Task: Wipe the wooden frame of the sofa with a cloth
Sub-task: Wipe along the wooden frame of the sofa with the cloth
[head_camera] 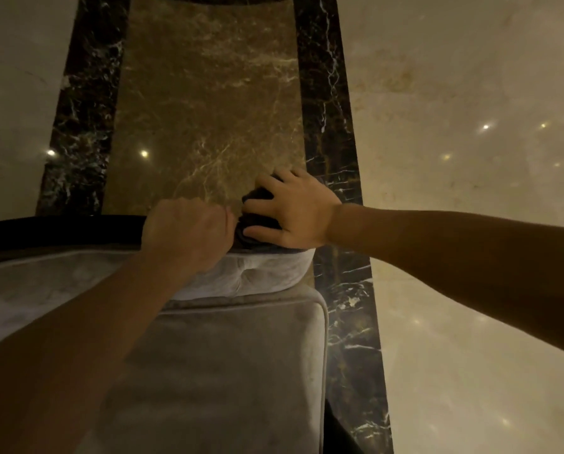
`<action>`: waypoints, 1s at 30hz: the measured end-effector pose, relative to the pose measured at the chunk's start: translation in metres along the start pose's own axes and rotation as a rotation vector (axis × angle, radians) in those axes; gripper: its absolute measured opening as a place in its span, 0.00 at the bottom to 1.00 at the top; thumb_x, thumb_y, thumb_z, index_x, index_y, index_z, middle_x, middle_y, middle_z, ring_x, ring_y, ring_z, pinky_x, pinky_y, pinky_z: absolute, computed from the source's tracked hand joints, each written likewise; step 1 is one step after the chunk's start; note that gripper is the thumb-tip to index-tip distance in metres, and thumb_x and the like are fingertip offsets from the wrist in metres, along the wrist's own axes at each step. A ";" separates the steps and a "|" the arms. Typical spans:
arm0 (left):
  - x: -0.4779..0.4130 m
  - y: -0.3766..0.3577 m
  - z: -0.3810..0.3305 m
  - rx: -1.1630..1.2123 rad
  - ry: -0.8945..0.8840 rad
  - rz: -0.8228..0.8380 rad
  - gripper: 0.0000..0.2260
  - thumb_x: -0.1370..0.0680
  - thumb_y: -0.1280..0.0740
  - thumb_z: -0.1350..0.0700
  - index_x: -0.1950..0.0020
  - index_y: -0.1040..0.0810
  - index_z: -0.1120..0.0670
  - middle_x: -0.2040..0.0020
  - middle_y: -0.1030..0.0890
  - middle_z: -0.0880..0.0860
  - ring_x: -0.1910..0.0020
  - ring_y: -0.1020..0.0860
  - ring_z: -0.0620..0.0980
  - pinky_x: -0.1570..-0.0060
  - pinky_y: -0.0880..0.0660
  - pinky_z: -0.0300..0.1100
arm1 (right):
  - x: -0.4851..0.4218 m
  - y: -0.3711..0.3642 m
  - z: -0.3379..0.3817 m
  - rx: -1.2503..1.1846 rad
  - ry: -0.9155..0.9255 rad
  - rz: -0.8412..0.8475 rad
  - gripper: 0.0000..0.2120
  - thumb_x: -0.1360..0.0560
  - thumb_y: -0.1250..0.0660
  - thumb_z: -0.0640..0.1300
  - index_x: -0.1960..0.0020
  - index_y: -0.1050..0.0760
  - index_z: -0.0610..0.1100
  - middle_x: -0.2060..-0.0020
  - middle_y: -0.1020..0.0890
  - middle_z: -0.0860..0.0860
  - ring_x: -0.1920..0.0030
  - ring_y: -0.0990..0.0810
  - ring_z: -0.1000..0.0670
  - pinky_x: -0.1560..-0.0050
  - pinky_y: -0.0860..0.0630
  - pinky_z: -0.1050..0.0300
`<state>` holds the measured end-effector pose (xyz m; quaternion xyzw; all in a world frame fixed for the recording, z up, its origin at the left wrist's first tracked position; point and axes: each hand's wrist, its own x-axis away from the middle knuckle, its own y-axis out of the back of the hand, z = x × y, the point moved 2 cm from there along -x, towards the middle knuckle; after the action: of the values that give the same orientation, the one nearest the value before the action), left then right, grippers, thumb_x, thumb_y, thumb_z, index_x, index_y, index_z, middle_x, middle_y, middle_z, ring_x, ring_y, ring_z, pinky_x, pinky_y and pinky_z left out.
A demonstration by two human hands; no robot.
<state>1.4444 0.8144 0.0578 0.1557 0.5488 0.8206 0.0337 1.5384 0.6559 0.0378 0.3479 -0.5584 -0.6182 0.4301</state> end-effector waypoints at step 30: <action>0.311 0.109 -0.182 2.003 1.478 0.143 0.30 0.22 0.45 0.36 0.30 0.30 0.57 0.39 0.22 0.57 0.46 0.21 0.58 0.49 0.23 0.50 | 0.140 0.069 0.266 -0.981 -0.550 0.678 0.23 0.18 0.42 0.55 0.29 0.30 0.42 0.29 0.28 0.43 0.30 0.30 0.41 0.30 0.33 0.50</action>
<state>1.1088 0.6794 0.1613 -0.3558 0.8102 -0.0671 -0.4609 1.2521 0.6309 0.1484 -0.2546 -0.3798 -0.6976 0.5516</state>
